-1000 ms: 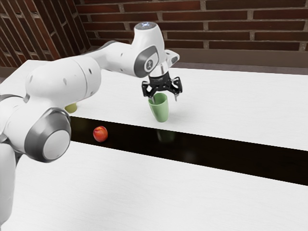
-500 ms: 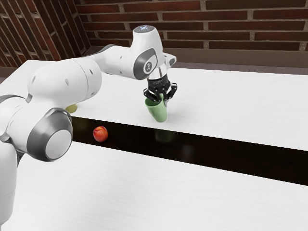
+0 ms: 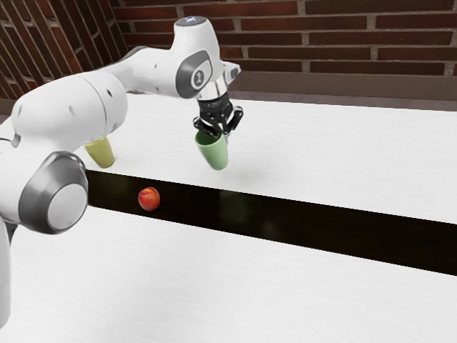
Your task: Place the right cup onto the left cup
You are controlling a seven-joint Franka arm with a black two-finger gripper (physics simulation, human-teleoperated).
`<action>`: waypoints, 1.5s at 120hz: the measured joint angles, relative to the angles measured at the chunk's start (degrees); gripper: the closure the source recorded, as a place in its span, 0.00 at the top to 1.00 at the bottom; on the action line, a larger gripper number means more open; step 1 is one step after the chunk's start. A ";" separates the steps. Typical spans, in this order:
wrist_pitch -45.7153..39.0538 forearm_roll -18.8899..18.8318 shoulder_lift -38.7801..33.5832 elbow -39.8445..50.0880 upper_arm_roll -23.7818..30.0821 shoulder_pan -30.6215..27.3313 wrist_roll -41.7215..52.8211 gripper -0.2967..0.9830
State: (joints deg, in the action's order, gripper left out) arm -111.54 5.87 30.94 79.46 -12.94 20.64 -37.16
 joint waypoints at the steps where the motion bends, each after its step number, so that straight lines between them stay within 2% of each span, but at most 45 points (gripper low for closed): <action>1: 0.22 -0.08 -0.42 0.24 0.01 -0.28 -0.03 0.16; 21: 3.82 -2.33 -10.37 7.28 0.03 -7.50 -0.55 0.16; 43: 6.72 -4.87 -12.30 6.47 0.02 -15.69 -0.69 0.16; 65: 9.64 -5.86 -8.79 -0.63 -0.01 -20.69 -0.22 0.16; 96: 11.83 -5.93 -7.28 -2.02 -0.09 -26.50 0.63 0.16; 117: 12.61 -5.86 -3.36 -6.36 -0.18 -28.01 1.15 0.16; 180: 17.88 -5.52 10.39 -27.22 0.37 -32.43 2.63 0.16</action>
State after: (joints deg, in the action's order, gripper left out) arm -93.66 0.35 41.33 52.24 -12.57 -11.79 -34.53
